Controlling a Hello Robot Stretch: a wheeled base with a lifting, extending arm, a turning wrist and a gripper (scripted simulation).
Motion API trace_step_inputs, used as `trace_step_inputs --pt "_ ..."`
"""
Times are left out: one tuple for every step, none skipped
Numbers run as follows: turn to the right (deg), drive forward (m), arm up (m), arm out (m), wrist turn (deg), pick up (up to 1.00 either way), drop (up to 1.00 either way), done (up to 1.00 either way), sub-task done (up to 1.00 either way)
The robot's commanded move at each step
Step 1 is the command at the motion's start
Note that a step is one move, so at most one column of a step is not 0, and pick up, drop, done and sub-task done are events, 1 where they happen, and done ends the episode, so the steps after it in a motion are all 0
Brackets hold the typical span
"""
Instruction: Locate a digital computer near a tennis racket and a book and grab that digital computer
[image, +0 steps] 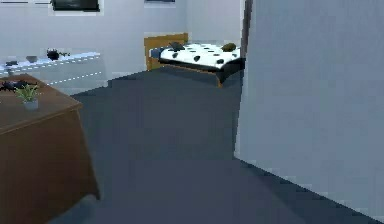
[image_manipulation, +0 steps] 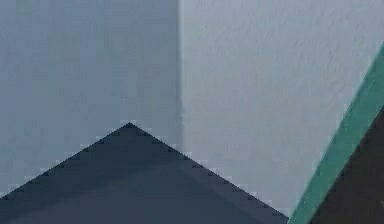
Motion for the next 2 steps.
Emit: trace_step_inputs --pt "0.0 1.0 0.0 0.0 0.0 0.0 0.0 0.0 0.0" --pt "-3.0 0.0 0.0 0.0 0.0 0.0 0.0 0.0 0.0"
